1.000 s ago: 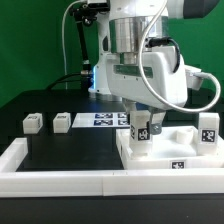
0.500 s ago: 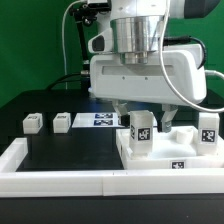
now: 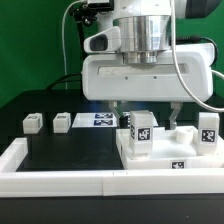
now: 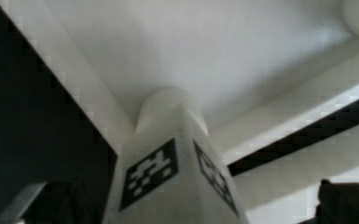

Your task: Assemble square table

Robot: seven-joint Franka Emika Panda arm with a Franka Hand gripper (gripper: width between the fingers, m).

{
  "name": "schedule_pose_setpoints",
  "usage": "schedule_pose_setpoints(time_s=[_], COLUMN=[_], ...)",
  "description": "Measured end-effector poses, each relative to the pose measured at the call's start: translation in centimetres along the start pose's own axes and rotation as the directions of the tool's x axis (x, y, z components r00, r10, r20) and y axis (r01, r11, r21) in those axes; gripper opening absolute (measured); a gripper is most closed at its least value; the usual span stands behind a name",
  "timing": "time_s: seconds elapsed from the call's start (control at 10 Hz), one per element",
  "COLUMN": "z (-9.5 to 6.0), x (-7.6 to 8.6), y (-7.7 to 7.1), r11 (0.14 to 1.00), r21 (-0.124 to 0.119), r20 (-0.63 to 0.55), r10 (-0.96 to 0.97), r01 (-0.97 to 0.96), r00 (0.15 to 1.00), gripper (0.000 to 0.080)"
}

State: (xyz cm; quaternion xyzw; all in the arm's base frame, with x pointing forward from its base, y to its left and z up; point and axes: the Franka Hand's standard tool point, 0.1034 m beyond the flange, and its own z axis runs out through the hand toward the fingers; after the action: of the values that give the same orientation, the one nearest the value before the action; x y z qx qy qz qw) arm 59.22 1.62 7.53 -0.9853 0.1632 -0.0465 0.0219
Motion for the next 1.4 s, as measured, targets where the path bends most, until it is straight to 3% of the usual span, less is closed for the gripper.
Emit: schedule_pose_setpoints(time_s=[0.5, 0.8, 1.0, 1.4], z=[-0.06, -0.07, -0.06, -0.06], x=[0.26, 0.45, 0.45, 0.47], y=[0.22, 0.34, 0.35, 0.41], r11=[0.925, 0.916, 0.916, 0.938], r21=[-0.028, -0.03, -0.03, -0.028], r20=[-0.007, -0.016, -0.016, -0.018], r10=[-0.379, -0.401, -0.401, -0.346], r01=[0.379, 0.401, 0.401, 0.345], r00=[0.925, 0.916, 0.916, 0.938], gripper=[0.0649, 0.0614, 0.0311, 0.029])
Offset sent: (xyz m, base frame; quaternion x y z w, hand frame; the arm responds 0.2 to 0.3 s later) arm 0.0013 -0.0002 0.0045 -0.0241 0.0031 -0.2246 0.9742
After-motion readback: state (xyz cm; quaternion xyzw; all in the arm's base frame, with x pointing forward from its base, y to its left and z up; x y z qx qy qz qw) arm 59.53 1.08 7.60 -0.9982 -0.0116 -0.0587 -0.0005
